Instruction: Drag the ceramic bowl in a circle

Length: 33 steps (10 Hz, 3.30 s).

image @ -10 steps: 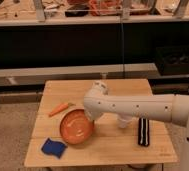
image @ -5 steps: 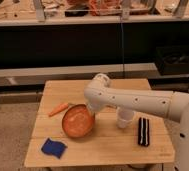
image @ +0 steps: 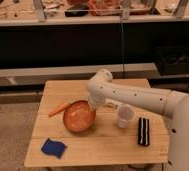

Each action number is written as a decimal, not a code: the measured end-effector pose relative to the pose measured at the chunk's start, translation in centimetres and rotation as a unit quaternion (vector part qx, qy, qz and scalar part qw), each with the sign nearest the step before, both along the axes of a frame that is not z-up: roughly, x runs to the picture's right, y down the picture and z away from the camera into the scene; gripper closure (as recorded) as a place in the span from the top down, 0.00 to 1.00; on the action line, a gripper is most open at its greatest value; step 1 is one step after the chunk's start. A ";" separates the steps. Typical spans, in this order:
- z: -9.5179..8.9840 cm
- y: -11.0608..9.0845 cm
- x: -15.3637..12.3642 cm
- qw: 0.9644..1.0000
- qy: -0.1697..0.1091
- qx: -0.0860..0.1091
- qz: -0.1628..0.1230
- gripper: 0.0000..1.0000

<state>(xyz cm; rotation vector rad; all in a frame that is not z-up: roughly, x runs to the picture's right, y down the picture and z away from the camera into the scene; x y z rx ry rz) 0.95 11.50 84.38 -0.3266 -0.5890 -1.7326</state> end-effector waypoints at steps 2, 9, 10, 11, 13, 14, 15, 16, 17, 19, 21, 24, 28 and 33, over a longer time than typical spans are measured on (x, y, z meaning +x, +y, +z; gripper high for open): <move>0.7 -0.5 -0.1 1.000 -0.005 -0.004 0.007 0.01; 0.1 1.1 5.3 0.998 0.011 -0.022 0.054 0.01; -0.1 1.4 5.7 0.998 0.010 -0.024 0.054 0.01; -0.4 1.8 6.6 0.998 0.012 -0.025 0.058 0.01; -0.9 2.6 8.2 0.997 0.015 -0.029 0.067 0.01; -1.0 2.8 8.6 0.997 0.014 -0.029 0.067 0.01; -1.1 3.3 9.2 0.997 0.012 -0.030 0.065 0.01; -1.4 3.9 9.4 0.997 0.011 -0.030 0.066 0.01; -1.6 4.3 9.4 0.997 0.008 -0.031 0.064 0.01; -2.4 5.4 8.8 0.998 -0.002 -0.032 0.055 0.01; -2.8 6.3 8.7 0.999 -0.011 -0.030 0.043 0.01; -2.6 6.6 7.7 0.999 -0.020 -0.025 0.034 0.01; -2.8 7.0 6.6 0.999 -0.031 -0.019 0.016 0.01; -2.5 6.7 3.1 0.999 -0.045 -0.015 -0.007 0.01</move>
